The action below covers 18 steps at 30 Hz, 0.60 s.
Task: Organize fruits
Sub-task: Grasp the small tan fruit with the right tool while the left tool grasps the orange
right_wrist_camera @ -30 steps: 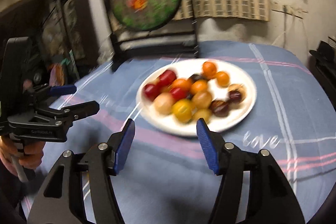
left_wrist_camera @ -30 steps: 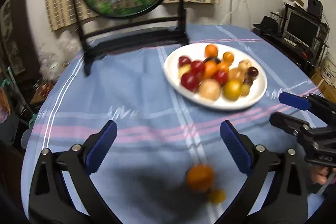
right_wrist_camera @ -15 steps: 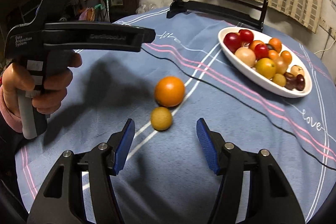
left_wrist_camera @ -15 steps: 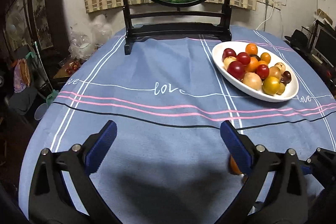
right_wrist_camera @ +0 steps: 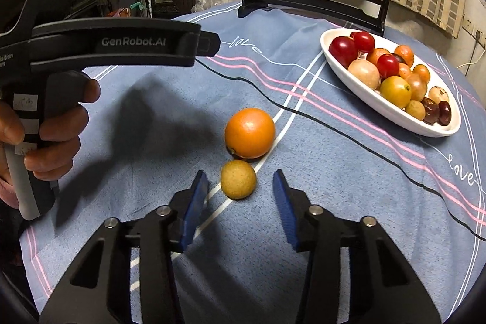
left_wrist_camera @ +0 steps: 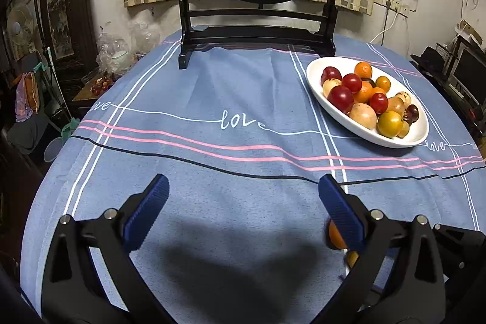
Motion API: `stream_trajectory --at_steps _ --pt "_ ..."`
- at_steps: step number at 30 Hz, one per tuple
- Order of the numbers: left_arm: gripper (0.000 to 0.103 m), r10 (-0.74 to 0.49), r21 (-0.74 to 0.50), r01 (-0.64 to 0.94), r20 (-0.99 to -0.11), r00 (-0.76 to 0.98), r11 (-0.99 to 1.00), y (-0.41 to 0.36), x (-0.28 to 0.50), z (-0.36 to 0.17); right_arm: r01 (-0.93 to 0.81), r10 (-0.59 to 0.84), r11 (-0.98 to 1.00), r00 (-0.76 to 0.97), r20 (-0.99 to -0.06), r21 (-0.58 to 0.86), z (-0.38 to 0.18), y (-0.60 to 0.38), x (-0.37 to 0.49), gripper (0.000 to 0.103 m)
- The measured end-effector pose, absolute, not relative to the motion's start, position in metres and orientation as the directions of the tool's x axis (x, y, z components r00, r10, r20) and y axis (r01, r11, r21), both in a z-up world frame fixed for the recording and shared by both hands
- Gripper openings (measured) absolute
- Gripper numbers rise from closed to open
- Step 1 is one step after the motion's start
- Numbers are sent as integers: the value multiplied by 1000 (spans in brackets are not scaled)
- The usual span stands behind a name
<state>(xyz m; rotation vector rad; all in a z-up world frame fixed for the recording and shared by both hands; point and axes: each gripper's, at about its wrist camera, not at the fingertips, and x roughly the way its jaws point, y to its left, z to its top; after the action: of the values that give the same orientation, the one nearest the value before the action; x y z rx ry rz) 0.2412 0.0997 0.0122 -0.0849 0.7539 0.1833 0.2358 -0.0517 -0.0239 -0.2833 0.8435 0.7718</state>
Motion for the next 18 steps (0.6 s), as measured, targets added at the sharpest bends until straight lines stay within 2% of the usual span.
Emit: stream_trajectory --at_steps 3,7,14,18 --pt "100 133 -16 -200 -690 712 980 102 241 12 -715 491 696 410 -769 62 -27 -46 239 43" --pt "100 125 -26 -198 -692 711 980 102 241 12 -722 489 689 403 -773 59 -29 -44 237 26" --pt "100 97 -26 -160 -698 710 987 95 241 10 -686 510 721 431 -744 97 -19 -61 243 25" --pt "100 46 -21 -86 -709 704 996 81 241 6 -646 523 753 474 -708 123 -5 -82 247 25"
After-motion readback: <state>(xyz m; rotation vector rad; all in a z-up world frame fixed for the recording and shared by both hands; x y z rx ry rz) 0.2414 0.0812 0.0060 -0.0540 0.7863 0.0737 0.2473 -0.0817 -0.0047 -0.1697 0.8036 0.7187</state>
